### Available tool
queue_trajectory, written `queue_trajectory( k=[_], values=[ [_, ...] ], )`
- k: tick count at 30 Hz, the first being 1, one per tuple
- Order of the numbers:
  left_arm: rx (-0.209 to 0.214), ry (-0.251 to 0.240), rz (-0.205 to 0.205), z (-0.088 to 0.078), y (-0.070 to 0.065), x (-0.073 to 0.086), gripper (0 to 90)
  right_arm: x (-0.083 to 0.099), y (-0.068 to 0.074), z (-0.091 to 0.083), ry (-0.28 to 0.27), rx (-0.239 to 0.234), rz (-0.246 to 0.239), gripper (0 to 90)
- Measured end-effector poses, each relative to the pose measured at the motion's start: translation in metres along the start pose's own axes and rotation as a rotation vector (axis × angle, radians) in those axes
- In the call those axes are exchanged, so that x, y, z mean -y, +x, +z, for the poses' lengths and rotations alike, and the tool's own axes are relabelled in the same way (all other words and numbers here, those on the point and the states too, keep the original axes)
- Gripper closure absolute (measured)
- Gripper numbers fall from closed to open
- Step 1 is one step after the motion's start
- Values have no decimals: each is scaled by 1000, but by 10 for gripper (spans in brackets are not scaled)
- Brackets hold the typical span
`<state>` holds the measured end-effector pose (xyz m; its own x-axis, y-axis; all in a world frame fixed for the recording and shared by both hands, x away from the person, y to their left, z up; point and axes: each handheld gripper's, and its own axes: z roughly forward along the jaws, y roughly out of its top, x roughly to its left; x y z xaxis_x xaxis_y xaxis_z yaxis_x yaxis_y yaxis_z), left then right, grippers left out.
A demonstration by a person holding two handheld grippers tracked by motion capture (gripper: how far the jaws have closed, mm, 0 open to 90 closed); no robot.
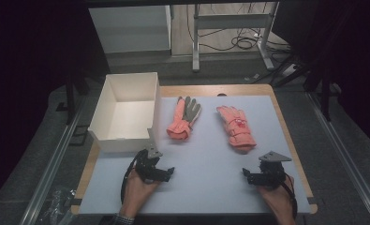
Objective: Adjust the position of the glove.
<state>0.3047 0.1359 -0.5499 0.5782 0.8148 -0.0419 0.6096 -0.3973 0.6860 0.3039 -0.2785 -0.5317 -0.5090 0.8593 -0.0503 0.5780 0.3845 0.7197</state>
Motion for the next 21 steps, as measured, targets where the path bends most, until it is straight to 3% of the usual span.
queue_trajectory(
  k=[16, 21],
  values=[
    [3, -9, -2, 0, 0, 1, 27, -1, 0, 0, 10, 2, 5, 118],
    [3, -11, -5, 0, 0, 1, 27, -4, 5, 2, 22, 22, 18, 100]
  ],
)
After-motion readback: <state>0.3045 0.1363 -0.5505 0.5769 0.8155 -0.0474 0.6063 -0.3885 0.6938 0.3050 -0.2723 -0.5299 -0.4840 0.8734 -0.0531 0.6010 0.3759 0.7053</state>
